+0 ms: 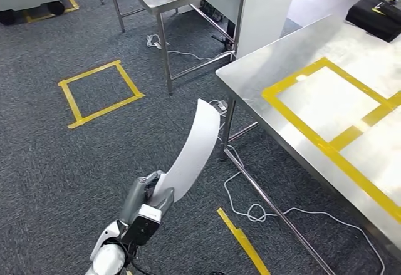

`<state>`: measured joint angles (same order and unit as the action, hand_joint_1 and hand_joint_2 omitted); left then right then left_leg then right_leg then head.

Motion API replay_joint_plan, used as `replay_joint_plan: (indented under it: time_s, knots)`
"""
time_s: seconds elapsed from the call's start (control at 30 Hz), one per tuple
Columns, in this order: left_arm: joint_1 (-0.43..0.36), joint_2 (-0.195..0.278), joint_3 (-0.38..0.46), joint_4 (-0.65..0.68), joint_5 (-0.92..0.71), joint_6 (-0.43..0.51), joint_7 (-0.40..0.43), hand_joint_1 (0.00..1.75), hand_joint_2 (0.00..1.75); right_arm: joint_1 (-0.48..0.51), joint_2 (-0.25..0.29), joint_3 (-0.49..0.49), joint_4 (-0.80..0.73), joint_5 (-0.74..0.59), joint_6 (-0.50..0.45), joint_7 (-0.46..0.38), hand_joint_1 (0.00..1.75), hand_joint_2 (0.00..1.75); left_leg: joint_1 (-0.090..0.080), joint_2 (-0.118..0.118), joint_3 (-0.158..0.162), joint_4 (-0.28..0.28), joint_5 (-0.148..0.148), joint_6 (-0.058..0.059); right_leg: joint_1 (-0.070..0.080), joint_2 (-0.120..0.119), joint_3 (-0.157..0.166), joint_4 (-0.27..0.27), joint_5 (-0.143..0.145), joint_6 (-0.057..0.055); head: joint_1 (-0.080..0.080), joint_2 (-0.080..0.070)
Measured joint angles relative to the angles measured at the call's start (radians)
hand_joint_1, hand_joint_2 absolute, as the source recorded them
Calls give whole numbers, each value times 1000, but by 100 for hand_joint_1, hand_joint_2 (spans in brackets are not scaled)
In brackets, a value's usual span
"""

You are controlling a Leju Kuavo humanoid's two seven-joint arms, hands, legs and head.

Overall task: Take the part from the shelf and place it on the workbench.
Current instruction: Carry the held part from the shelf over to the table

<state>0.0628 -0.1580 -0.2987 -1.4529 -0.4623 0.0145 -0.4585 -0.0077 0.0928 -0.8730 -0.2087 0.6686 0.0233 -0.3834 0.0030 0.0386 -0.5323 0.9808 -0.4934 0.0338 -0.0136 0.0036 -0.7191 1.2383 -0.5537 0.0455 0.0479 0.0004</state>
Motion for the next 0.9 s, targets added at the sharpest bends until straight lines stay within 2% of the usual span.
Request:
replay_joint_plan:
  time_s: [0.03,0.07,0.1,0.13,0.17,0.23,0.27,0.3,0.33,0.37,0.4,0.43,0.47,0.5,0.53,0.57,0.6,0.63,0.67,0.73,0.77,0.83,0.87,0.9]
  knots:
    - [0,-1,1,2,-2,0,1,175,175,1,-1,0,0,2,0,0,0,0,1,10,9,0,-7,-3,-2,-10,26,-57,39,2,0,0]
    - [-1,-3,2,3,-4,0,1,175,175,2,-2,0,0,4,0,0,0,0,0,19,18,0,-14,-8,0,-30,60,-122,68,3,0,0]
    - [-2,-4,3,3,-5,0,1,175,175,0,-2,0,0,5,1,0,0,0,-2,27,25,1,-22,-13,3,-48,91,-179,85,-1,1,0]
    - [-3,-4,4,3,-8,0,2,175,175,-2,-3,0,0,7,2,-1,0,0,-5,36,31,2,-28,-19,6,-63,112,-214,90,-6,1,0]
    - [-5,-5,4,4,-10,0,3,175,175,-4,-3,0,0,9,3,-1,0,0,-9,44,35,2,-34,-24,10,-68,121,-226,83,-14,-1,0]
    - [-10,-7,5,4,-15,-1,5,175,175,-4,-3,0,0,12,4,-1,0,0,-9,61,45,2,-44,-34,10,-51,125,-228,76,-30,-5,0]
    - [-14,-8,5,4,-19,-1,6,175,175,-2,-3,0,0,14,4,-1,0,0,-8,56,48,8,-52,-39,9,-41,129,-229,72,-37,-7,0]
    - [-17,-10,4,4,-23,0,7,175,175,-1,-3,-1,0,16,4,-1,0,0,-5,40,41,33,-67,-44,7,-32,135,-230,69,-44,-10,0]
    - [-20,-11,4,5,-26,0,7,175,175,-2,-3,-1,0,17,4,-1,0,0,-2,19,20,79,-89,-49,5,-21,141,-231,66,-50,-12,0]
    - [-21,-10,4,6,-29,1,8,175,175,-4,-3,-2,0,18,4,-1,0,0,0,-5,-16,149,-115,-52,5,-10,147,-231,62,-55,-15,0]
    - [-21,-10,4,7,-31,2,9,175,175,-6,-4,-3,0,18,5,-1,0,0,1,-19,-62,226,-140,-53,5,3,152,-231,58,-58,-17,0]
    - [-21,-9,4,9,-31,2,9,175,175,-7,-4,-4,0,19,5,-1,0,0,1,-26,-104,288,-152,-53,5,16,158,-231,53,-60,-17,0]
    - [-20,-9,5,11,-32,3,10,175,175,-7,-4,-4,0,19,6,-1,0,0,1,-28,-135,320,-144,-51,6,31,165,-231,47,-60,-18,0]
    - [-20,-9,5,13,-33,3,10,175,175,-5,-4,-5,0,19,6,-1,0,0,1,-30,-145,311,-113,-47,7,45,175,-231,41,-59,-19,0]
    - [-21,-9,5,13,-33,3,10,175,175,-3,-4,-5,0,19,6,-1,0,0,0,-37,-138,263,-63,-42,7,58,185,-231,35,-57,-18,0]
    - [-21,-9,5,14,-34,3,10,175,175,-2,-4,-5,0,19,6,-1,0,0,-1,-51,-121,196,-10,-34,7,71,194,-232,29,-55,-19,0]
    - [-21,-8,5,14,-35,3,10,175,175,-2,-3,-5,0,20,6,-1,0,0,-2,-71,-102,136,27,-26,7,83,201,-232,23,-52,-18,0]
    - [-22,-8,4,14,-37,4,10,175,175,-3,-2,-5,0,20,6,-1,0,0,-3,-88,-84,85,45,-18,5,94,203,-234,18,-46,-18,0]
    - [-24,-9,4,15,-39,4,10,175,175,-4,-1,-5,1,21,7,-1,0,0,-5,-100,-73,57,45,-11,2,102,204,-235,17,-39,-19,0]
    - [-29,-11,2,15,-46,7,10,175,175,-2,-1,-6,1,25,7,-1,0,0,-6,-94,-55,28,31,-4,-2,111,201,-234,24,-24,-21,0]
    - [-32,-12,0,15,-50,8,10,175,175,0,-2,-7,1,28,8,-1,0,0,-4,-87,-47,17,29,-2,-1,99,200,-229,23,-18,-20,0]
    - [-35,-16,-3,15,-59,10,10,175,175,-3,-3,-8,1,34,9,-1,0,0,0,-71,-26,2,25,3,3,52,173,-180,-1,-10,-14,0]
    - [-35,-18,-4,14,-65,10,10,175,175,-7,-4,-8,1,37,10,-1,0,0,0,-60,-18,-1,20,5,4,26,140,-126,-24,-6,-12,0]
    - [-35,-18,-5,14,-68,10,10,175,175,-10,-4,-8,1,38,10,-1,0,0,-1,-48,-12,-2,14,6,3,13,98,-61,-50,-3,-10,0]
